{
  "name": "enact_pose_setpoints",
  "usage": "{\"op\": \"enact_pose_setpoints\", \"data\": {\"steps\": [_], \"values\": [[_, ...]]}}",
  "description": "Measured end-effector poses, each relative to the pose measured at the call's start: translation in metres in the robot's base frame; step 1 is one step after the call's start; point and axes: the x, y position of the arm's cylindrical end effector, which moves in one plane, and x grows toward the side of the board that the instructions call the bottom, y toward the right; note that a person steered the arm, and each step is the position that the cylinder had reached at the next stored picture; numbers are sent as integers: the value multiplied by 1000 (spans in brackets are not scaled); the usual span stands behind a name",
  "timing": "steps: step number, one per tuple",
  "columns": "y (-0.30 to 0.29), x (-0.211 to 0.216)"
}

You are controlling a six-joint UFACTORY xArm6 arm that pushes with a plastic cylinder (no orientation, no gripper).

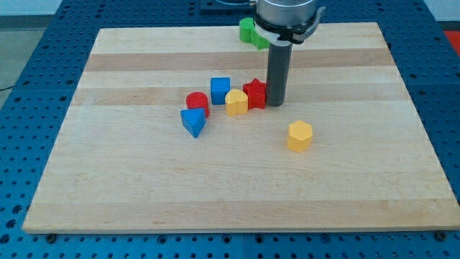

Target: Slide the red star slightly left

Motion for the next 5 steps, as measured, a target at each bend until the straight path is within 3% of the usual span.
{"op": "enact_pose_setpoints", "data": {"steps": [4, 5], "values": [[-136, -68], [-135, -45]]}}
